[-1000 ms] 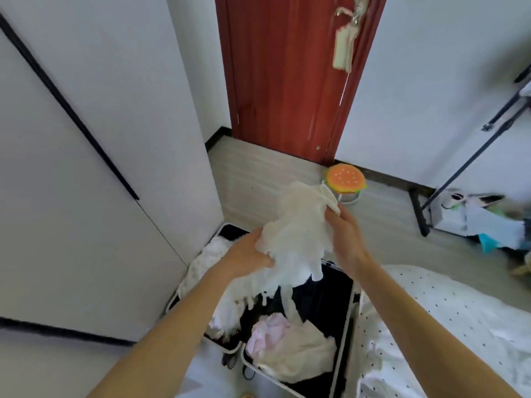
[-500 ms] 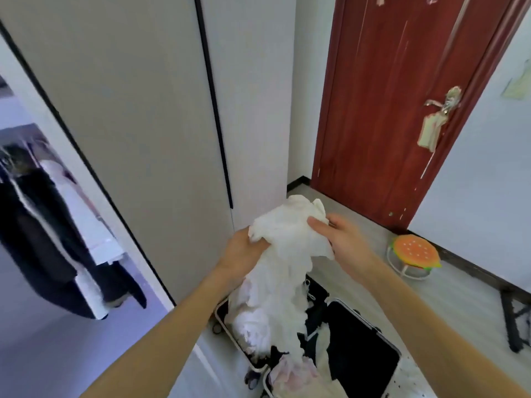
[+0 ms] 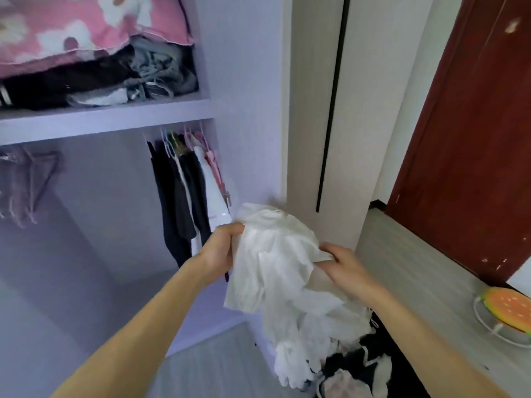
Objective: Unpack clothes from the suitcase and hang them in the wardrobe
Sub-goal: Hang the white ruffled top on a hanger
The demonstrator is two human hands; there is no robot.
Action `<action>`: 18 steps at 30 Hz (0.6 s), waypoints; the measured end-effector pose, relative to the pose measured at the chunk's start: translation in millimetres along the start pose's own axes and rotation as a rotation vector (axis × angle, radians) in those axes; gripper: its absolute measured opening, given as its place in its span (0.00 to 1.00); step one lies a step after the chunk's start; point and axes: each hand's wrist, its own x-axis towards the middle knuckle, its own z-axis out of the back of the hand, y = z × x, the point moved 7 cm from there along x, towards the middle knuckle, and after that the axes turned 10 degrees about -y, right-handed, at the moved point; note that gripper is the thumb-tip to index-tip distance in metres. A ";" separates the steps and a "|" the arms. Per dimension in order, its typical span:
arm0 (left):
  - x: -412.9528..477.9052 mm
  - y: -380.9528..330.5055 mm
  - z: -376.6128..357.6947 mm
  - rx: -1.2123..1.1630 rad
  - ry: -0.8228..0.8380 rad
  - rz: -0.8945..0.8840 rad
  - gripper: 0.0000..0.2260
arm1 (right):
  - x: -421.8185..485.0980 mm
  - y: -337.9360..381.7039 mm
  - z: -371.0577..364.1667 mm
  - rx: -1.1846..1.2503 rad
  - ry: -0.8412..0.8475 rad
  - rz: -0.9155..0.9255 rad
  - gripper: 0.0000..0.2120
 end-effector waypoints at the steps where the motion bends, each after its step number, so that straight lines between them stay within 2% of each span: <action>1: -8.1 0.3 33.1 -0.003 -0.058 -0.006 0.13 | -0.3 14.4 -17.0 -0.011 -0.022 0.027 0.08; 4: -19.0 7.5 116.0 0.026 -0.246 -0.012 0.04 | 0.9 56.7 -57.6 -0.057 -0.061 0.120 0.05; 8: -34.7 29.4 216.7 0.266 -0.513 0.019 0.08 | 1.8 128.4 -117.3 -0.180 -0.070 0.295 0.08; 10: -40.5 38.7 251.5 0.446 -0.580 0.037 0.06 | 1.1 154.4 -145.5 -0.236 -0.025 0.333 0.10; 11: -43.1 38.1 262.6 0.490 -0.597 0.034 0.08 | -0.2 167.2 -158.1 -0.264 -0.004 0.357 0.11; 13: -46.1 25.4 272.0 0.469 -0.552 -0.032 0.15 | -1.8 190.8 -182.6 -0.304 0.028 0.405 0.12; 18: -47.1 -9.2 247.1 0.549 -0.275 -0.253 0.32 | 2.7 224.9 -228.6 -0.262 0.071 0.420 0.14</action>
